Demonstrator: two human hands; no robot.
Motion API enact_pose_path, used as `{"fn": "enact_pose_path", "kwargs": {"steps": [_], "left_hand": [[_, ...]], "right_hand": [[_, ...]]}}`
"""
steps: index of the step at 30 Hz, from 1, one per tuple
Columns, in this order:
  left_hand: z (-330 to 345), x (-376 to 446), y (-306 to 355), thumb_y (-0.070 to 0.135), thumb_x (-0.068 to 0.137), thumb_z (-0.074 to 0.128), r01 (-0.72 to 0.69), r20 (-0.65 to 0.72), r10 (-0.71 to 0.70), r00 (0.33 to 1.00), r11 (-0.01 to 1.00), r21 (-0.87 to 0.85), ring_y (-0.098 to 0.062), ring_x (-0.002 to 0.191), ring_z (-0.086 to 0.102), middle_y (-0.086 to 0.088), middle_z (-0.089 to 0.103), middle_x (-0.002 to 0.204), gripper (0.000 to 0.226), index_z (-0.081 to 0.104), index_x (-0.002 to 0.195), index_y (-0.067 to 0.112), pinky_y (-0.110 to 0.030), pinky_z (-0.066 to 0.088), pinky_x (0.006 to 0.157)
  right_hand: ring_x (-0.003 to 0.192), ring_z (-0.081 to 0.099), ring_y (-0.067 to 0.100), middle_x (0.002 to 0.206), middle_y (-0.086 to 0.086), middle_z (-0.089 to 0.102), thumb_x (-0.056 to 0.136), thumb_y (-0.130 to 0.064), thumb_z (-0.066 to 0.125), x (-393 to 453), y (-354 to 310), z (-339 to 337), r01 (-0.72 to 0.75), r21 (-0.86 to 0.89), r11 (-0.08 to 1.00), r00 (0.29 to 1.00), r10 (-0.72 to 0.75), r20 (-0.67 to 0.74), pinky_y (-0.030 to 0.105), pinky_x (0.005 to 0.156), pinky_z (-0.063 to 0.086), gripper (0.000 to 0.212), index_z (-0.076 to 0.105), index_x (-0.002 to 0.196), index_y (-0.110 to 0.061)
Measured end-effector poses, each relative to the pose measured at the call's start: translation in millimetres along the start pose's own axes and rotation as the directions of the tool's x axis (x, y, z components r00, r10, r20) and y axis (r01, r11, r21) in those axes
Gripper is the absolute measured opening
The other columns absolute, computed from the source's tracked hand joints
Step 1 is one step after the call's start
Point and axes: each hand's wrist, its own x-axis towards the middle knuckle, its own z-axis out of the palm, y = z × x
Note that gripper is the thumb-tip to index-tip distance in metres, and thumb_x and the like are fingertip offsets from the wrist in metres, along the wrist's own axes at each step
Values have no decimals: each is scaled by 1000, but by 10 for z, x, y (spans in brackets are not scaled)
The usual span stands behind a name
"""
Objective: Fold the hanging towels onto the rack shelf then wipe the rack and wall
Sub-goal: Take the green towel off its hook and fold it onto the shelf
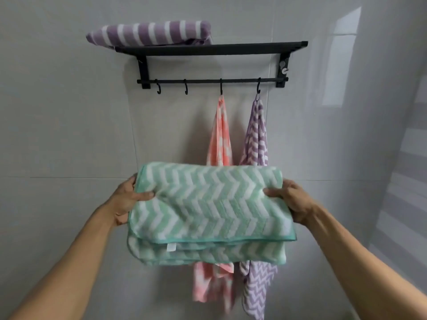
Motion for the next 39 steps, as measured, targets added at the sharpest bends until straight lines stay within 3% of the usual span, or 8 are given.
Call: {"fn": "enact_pose_path", "kwargs": {"steps": [3, 9, 11, 16, 20, 26, 30, 39], "left_hand": [[-46, 17, 526, -13, 79, 70, -300, -179, 297, 938, 954, 12, -20, 89, 76, -4, 75, 109, 48, 65, 119, 14, -37, 63, 70], [111, -37, 690, -9, 86, 65, -375, -254, 380, 889, 924, 71, -18, 79, 73, -7, 73, 97, 25, 66, 104, 8, -34, 63, 70], [134, -87, 696, -7, 90, 54, -343, -270, 337, 902, 939, 25, -17, 72, 73, -8, 72, 94, 25, 67, 105, 10, -30, 61, 62], [70, -28, 641, -7, 93, 53, -188, -288, 203, 936, 979, 79, -20, 58, 69, -11, 69, 80, 20, 69, 89, 4, -32, 59, 54], [-9, -29, 511, 17, 101, 47, 80, -196, -51, 979, 986, 144, -26, 64, 61, -11, 64, 73, 26, 63, 81, 10, -35, 55, 62], [-7, -5, 379, 9, 98, 40, 118, -286, -83, 955, 987, 111, -21, 52, 47, -7, 49, 62, 31, 50, 69, 14, -30, 44, 54], [9, -54, 299, 5, 99, 36, 157, -301, -124, 945, 984, 88, -22, 50, 48, -7, 52, 56, 36, 53, 67, 10, -29, 46, 51], [17, -190, -207, 30, 98, 58, 304, -181, -294, 939, 952, 34, -32, 77, 68, -19, 72, 90, 29, 71, 92, 5, -38, 59, 65]], "right_hand": [[84, 75, 29, 100, 15, 77, 70, 1, 77, 23, -590, -2, 343, -1, 939, 934, -342, -101, 38, 70, 62, 31, 76, 99, -9], [87, 76, 24, 88, 1, 79, 53, -27, 98, -191, -622, 146, 451, -85, 888, 881, -458, -115, 35, 74, 64, 32, 81, 78, -20], [73, 72, 15, 79, 0, 78, 29, -45, 102, -238, -577, 152, 381, -121, 917, 908, -396, -136, 24, 61, 60, 44, 76, 58, -25], [70, 66, 28, 94, 26, 68, 86, 19, 63, -65, -495, 46, 312, -203, 928, 919, -350, -185, 35, 57, 60, 27, 64, 91, -8], [72, 72, 24, 89, 17, 75, 96, 8, 57, -113, -437, 5, 222, -300, 928, 948, -277, -154, 43, 70, 60, 23, 73, 102, -9], [62, 72, 13, 74, 2, 76, 95, 7, 61, -116, -394, -42, 210, -314, 926, 926, -291, -239, 29, 53, 59, 18, 72, 105, -3], [81, 70, 35, 95, 25, 75, 96, 5, 59, -70, -307, -80, 104, -309, 945, 955, -181, -234, 59, 83, 58, 17, 73, 103, -2], [69, 62, 27, 81, 13, 62, 98, -19, 37, -115, 272, -64, -307, 57, 950, 941, 312, -128, 38, 74, 49, 35, 67, 89, -5]]}}
